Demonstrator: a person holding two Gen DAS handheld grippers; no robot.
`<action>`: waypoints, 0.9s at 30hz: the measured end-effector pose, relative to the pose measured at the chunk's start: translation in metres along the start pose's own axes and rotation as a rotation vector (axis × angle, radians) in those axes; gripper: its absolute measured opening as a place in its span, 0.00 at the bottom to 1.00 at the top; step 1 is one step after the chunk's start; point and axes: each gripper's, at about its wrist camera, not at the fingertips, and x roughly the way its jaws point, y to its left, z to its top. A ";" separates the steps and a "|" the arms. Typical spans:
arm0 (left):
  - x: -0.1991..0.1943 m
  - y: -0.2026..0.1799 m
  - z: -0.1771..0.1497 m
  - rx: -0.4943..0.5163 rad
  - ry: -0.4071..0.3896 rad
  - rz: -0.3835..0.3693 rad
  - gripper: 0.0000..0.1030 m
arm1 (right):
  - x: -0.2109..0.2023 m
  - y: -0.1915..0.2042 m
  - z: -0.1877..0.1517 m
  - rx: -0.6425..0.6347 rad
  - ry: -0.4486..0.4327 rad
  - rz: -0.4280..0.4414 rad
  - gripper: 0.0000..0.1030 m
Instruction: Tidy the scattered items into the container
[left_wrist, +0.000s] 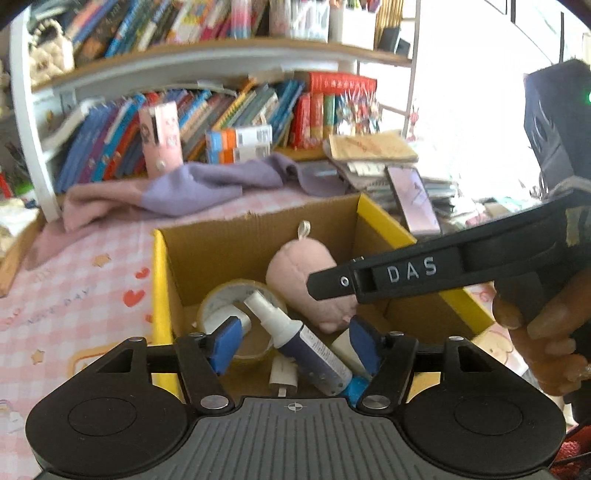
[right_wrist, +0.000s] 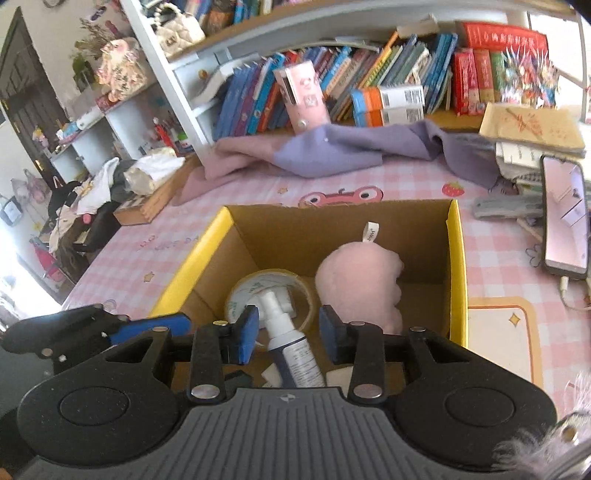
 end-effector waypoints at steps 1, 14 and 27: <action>-0.008 0.000 -0.001 -0.007 -0.016 0.005 0.67 | -0.006 0.004 -0.002 -0.008 -0.012 -0.004 0.34; -0.108 0.018 -0.037 -0.081 -0.166 0.120 0.82 | -0.081 0.070 -0.059 -0.059 -0.233 -0.203 0.34; -0.181 0.042 -0.122 -0.144 -0.155 0.245 0.88 | -0.109 0.159 -0.149 -0.099 -0.224 -0.276 0.37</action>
